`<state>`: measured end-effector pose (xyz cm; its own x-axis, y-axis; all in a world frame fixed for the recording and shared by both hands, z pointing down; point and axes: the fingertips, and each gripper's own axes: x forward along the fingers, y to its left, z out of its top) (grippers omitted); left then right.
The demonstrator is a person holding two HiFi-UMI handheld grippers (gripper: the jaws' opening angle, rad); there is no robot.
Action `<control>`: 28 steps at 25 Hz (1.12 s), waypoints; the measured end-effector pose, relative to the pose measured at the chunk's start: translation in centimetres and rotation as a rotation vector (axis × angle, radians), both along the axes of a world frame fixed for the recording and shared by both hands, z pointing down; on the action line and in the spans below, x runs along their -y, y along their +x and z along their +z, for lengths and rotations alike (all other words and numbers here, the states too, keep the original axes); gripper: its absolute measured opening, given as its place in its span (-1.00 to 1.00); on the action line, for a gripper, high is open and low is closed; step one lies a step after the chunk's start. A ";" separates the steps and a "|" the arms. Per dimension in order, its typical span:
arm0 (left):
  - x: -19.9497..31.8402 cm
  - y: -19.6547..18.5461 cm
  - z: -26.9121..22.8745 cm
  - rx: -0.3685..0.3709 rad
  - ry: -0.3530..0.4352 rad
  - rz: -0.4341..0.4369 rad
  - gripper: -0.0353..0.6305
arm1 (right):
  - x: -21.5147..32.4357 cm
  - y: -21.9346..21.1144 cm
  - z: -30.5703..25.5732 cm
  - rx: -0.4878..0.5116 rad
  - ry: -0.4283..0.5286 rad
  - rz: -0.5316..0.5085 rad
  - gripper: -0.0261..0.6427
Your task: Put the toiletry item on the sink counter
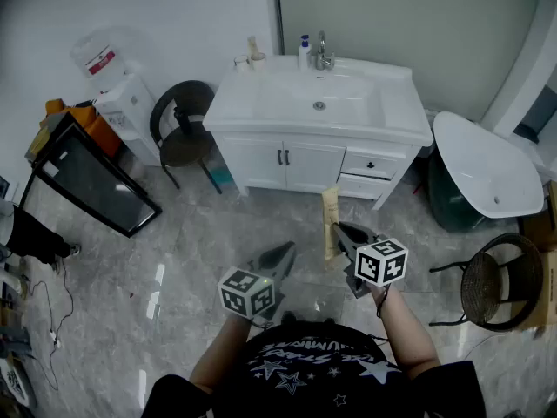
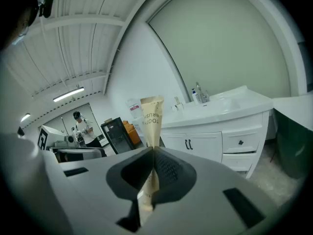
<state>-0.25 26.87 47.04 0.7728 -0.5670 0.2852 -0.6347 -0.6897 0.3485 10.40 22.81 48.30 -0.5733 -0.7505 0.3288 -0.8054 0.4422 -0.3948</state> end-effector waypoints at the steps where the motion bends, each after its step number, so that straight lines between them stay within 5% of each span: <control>1: 0.0 0.1 0.0 0.004 -0.001 -0.002 -0.83 | -0.1 0.0 0.0 0.000 -0.002 -0.001 -0.87; 16: 1.0 -2.3 0.5 0.068 0.023 -0.037 -0.83 | -0.4 0.0 1.0 -0.013 -0.029 -0.001 -0.87; 28: 1.6 -8.6 2.6 0.039 -0.032 -0.105 -0.83 | 2.8 -5.7 2.2 0.027 -0.060 -0.016 -0.87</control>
<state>-8.84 25.27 49.67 0.6979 -0.6339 0.3334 -0.7160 -0.6078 0.3433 4.68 20.03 50.53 -0.5943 -0.7207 0.3569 -0.7870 0.4299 -0.4424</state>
